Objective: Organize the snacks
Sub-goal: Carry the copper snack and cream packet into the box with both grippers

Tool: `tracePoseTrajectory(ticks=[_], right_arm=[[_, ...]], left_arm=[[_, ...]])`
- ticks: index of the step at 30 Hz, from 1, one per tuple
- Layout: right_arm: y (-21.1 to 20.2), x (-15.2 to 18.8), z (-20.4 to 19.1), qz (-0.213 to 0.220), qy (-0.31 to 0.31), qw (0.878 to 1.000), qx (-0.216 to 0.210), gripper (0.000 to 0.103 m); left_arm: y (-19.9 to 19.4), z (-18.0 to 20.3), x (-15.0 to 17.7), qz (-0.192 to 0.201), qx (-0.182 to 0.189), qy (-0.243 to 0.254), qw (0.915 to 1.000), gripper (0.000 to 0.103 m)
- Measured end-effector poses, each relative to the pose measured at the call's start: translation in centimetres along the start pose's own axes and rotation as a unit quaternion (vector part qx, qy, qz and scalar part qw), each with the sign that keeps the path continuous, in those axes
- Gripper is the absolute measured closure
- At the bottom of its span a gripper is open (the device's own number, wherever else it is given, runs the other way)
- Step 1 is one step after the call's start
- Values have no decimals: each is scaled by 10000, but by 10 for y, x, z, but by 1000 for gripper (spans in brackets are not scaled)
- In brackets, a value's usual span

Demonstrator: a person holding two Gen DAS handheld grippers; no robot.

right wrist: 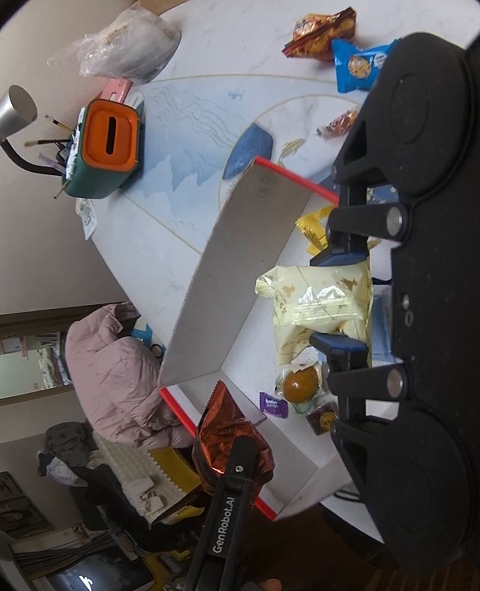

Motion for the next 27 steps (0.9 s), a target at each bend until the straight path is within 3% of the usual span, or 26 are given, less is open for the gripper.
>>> tracePoseTrajectory(ticks=[11,20,27], right_arm=[[37,8,-12,-300,-198,9993,70,68],[43,13,-13,-404,-226,9989,37,69],[40,14,-13,-402,-180,9990,-1,64]], left_arm=[[39,-2,11,-258,-126,190,9994,57],[55,5,27,-511,-112,355,9980,56],[57,6,29,-483,-106,354,9982,56]])
Point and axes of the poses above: each gripper's, at about its wrist camera, not at the fingertips, and y roughly the way its jaws point, z to its right, x to its underside, the point moved 7 cm from there along y, roughly the way its jaws point, and after that the axes turned 13 degrees about z, right-handed, at the moved point
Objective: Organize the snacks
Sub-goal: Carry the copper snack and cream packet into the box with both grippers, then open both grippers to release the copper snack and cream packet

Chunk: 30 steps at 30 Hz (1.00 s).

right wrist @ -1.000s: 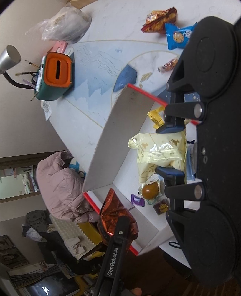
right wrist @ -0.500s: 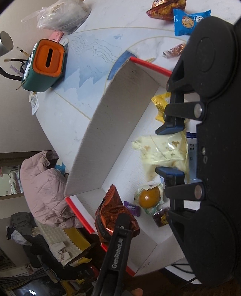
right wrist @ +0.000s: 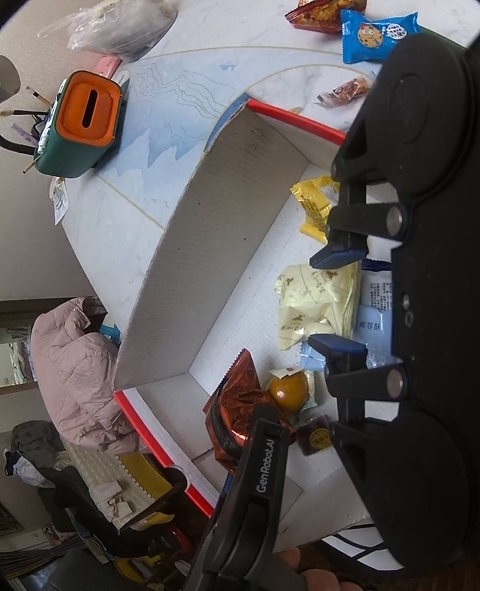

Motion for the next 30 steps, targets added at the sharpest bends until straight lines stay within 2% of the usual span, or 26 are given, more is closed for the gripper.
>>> tracePoseTrajectory(ticks=[6,15,26,30], right_arm=[[-9,-1,-2,91,42,9999,-80,57],[-33,-6,0,336,154,9992,-164,50],[-73,-10,10,712,348,9965,-264,41],[-92,-9,19,878,429,9948,-280,38]], left_arm=[[-9,-1,-3,162,12,-34,9999,51],[-36,2,-7,490,161,-6,9987,50],[-80,31,-11,948,484,167,9942,46],[-96,50,-9,1104,636,210,9916,36]])
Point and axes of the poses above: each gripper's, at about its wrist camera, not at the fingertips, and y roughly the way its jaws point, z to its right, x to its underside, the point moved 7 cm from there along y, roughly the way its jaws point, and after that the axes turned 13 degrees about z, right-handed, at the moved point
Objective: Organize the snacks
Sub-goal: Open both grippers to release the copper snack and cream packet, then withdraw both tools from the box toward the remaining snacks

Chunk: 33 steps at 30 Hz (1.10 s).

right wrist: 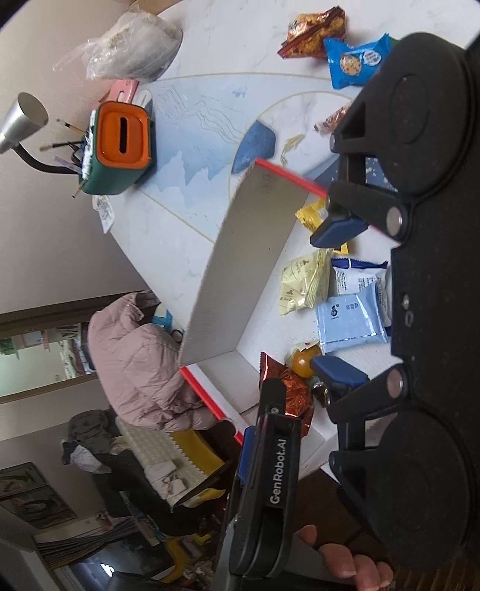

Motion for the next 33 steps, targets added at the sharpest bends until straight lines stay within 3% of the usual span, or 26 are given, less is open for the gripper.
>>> tracePoseTrajectory(ticks=[7,16,25,33], right_arm=[[-38,-2,24,367,46,9992,158,21],[-79,8,74,584,133,9974,405,7],[-110,30,128,542,211,9965,605,1],[-124,48,182,406,244,9955,815,1]], left_arm=[[-12,40,-1,116,319,84,9994,35],[-12,99,2,155,597,75,9981,30],[3,154,12,18,613,-170,9980,30],[30,199,16,-100,379,-372,9985,30]])
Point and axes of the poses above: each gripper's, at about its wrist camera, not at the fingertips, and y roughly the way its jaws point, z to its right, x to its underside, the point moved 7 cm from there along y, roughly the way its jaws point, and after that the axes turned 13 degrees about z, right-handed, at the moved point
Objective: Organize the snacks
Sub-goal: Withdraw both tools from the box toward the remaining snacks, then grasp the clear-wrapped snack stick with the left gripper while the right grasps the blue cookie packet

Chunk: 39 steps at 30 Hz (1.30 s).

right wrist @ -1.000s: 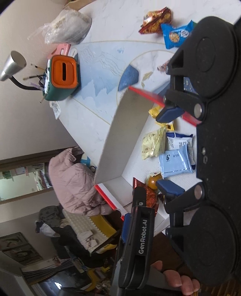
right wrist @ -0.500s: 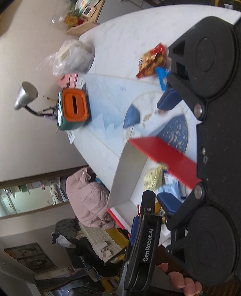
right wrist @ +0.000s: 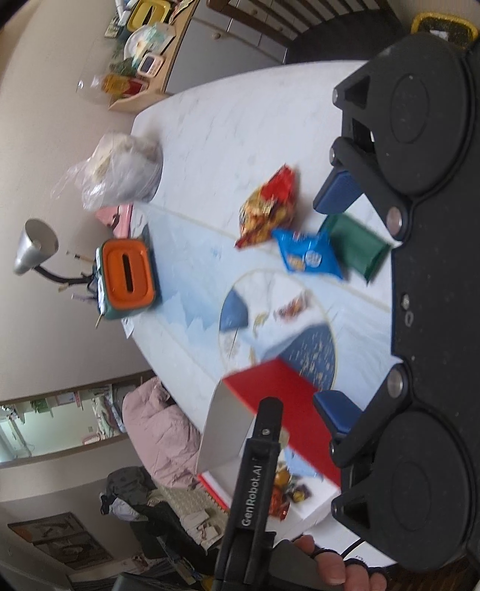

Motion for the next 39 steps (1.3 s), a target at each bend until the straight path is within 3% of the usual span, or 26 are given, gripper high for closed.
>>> tracePoseTrajectory(ticks=[8,15,30,37,39], right_arm=[[1,19,41,-210,-21,9998,-35,1],[18,35,56,-453,-127,9988,-158,2],[93,36,58,-710,-373,9959,-411,6],[123,35,56,-825,-386,9947,-469,11],[131,35,55,-867,-385,9944,-467,12]], left_arm=[[33,28,19,-144,-274,-208,9993,30],[72,28,23,-248,-697,-496,9960,30],[143,9,24,-593,-1277,-919,9858,30],[162,6,24,-676,-1317,-1001,9839,31],[166,7,25,-729,-1309,-1017,9835,36]])
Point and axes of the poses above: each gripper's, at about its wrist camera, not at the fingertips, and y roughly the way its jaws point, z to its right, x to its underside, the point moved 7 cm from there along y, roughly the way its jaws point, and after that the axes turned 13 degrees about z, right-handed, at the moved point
